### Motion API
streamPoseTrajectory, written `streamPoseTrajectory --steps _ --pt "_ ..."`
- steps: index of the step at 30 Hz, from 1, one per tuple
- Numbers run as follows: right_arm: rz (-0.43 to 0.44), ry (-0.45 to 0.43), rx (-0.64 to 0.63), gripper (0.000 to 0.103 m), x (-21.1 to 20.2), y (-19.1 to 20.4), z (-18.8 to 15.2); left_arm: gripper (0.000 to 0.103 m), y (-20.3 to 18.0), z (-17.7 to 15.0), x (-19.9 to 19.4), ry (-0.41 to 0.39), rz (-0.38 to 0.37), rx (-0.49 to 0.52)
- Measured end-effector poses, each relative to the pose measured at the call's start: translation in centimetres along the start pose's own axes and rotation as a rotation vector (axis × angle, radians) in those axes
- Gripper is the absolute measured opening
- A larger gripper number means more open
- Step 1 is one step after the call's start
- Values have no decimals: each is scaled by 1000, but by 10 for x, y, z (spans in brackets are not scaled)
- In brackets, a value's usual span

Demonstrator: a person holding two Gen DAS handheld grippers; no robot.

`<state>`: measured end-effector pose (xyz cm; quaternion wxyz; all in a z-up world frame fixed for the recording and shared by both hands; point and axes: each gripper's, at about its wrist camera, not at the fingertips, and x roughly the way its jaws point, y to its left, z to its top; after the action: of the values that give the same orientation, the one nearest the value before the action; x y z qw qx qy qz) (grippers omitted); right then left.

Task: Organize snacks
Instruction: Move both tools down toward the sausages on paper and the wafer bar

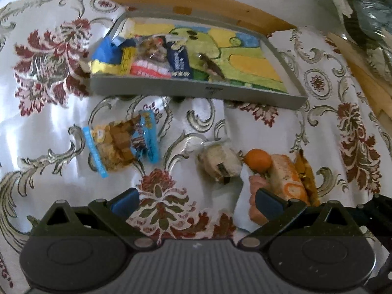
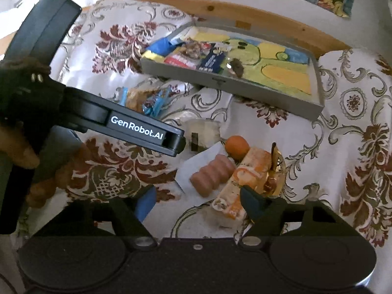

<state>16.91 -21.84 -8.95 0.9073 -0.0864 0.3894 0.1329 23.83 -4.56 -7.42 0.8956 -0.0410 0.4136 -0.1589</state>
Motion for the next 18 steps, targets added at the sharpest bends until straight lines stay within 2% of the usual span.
streamPoseTrajectory --steps 5,12,18 --pt "7 26 37 70 13 -3 3 103 7 -1 7 7 1 -44" --pt "-44 40 75 69 19 -12 3 103 9 -3 10 10 -21 -69" --pt "-48 47 132 69 21 -21 1 103 5 -5 11 8 -38 -59"
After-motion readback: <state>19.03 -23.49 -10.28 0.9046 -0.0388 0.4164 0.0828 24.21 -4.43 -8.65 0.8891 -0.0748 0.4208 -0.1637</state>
